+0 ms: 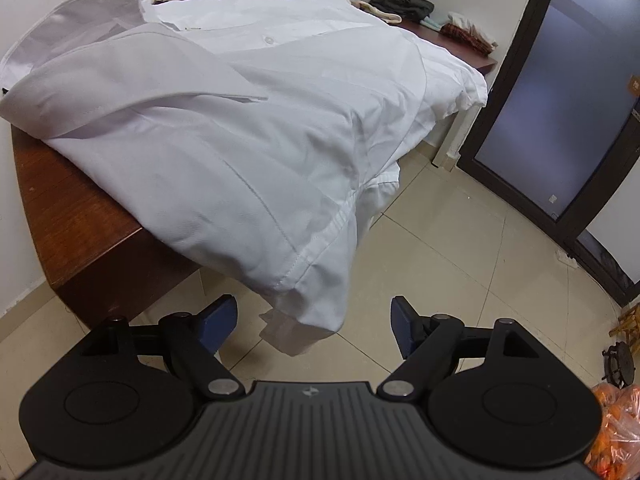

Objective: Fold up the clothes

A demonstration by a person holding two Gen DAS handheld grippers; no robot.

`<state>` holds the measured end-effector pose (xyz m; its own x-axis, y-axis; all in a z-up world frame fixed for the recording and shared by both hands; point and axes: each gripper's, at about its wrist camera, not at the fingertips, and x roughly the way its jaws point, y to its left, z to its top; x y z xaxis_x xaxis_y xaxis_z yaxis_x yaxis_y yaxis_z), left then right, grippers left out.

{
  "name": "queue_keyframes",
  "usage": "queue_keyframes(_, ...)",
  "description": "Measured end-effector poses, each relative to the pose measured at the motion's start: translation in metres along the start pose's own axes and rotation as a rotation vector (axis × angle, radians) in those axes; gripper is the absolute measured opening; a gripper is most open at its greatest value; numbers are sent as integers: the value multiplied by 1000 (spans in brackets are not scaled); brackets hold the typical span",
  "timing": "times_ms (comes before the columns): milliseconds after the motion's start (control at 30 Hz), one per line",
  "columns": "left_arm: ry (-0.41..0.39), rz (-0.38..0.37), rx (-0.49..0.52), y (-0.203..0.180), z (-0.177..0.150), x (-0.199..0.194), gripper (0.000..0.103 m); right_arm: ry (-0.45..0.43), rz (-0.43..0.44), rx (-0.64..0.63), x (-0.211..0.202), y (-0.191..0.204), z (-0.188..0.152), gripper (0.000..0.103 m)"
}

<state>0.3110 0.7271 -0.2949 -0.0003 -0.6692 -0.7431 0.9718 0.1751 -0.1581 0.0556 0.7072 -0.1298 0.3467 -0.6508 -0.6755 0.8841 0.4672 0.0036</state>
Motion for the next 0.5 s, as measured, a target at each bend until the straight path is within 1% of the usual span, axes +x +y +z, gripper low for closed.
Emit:
queue_keyframes(100,-11,12,26,-6,-3,8,86,11,-5,-9,-4,-1,-1,92)
queue_keyframes(133,-16,16,20,-8,-4,10,86,17,-7,-13,-5,-2,-1,92)
queue_keyframes(233,-34,25,-6,-14,-6,17,86,9,-14,-26,-11,-3,-3,92)
queue_keyframes(433,-32,27,-83,-20,1,24,86,38,-14,-32,-16,-11,-13,92)
queue_keyframes(500,-34,22,-97,-19,4,21,84,45,-11,-25,-17,-14,-17,90)
